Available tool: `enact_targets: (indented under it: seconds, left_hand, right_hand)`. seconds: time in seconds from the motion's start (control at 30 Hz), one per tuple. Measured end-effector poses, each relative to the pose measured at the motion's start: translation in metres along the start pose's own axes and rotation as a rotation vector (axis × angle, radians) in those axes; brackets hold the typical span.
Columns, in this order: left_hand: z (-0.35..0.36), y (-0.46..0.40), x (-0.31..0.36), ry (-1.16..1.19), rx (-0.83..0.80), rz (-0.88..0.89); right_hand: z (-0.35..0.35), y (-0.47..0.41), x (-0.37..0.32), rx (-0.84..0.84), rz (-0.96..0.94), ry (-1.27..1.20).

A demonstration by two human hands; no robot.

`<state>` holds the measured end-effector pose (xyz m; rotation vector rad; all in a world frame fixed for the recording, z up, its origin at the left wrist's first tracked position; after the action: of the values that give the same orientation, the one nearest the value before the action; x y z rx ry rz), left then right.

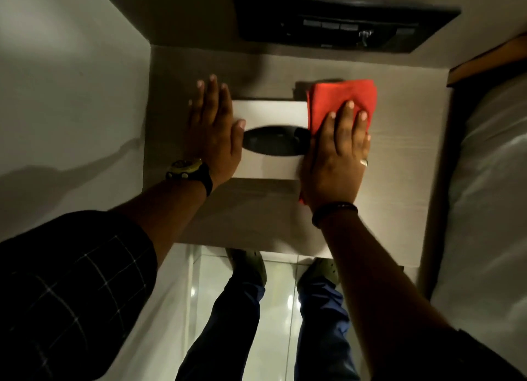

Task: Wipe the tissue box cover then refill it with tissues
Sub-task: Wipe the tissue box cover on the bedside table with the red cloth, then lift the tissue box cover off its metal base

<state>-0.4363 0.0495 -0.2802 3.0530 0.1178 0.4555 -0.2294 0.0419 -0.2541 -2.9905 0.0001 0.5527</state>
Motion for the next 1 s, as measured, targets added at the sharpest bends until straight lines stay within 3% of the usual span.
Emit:
enact_targets:
  seconds: [0.23, 0.4, 0.53, 0.63, 0.77, 1.0]
  left_hand:
    - [0.006, -0.001, -0.002, -0.077, -0.018, 0.001]
    - [0.006, -0.003, -0.003, -0.214, -0.100, -0.058]
    - [-0.010, -0.003, 0.021, -0.169, -0.166, -0.065]
    - [-0.021, 0.003, 0.088, -0.079, -0.238, 0.113]
    - [-0.046, 0.016, 0.221, 0.021, -0.295, 0.367]
    - [-0.102, 0.029, 0.442, 0.076, -0.136, 0.755]
  right_hand:
    - [-0.005, -0.003, 0.002, 0.052, 0.039, -0.120]
    - [-0.019, -0.013, 0.020, -0.052, 0.146, -0.250]
    - [-0.101, -0.020, 0.055, 0.164, 0.303, -0.426]
    - [-0.181, -0.018, 0.080, 0.376, 0.357, -0.544]
    - [-0.265, -0.007, 0.123, 0.489, 0.456, -0.607]
    - [-0.384, 0.025, 0.227, 0.643, 0.674, -0.642]
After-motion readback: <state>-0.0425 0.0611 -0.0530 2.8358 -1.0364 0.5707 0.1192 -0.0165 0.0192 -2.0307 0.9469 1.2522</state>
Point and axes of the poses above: each hand's wrist, its own y-axis away from the middle knuckle, its own z-axis out of the palm, x = y × z, the point moved 10 cm from there along -y, towards the middle knuckle, and after that the axes turned 3 degrees about x, right-handed, at the moved point
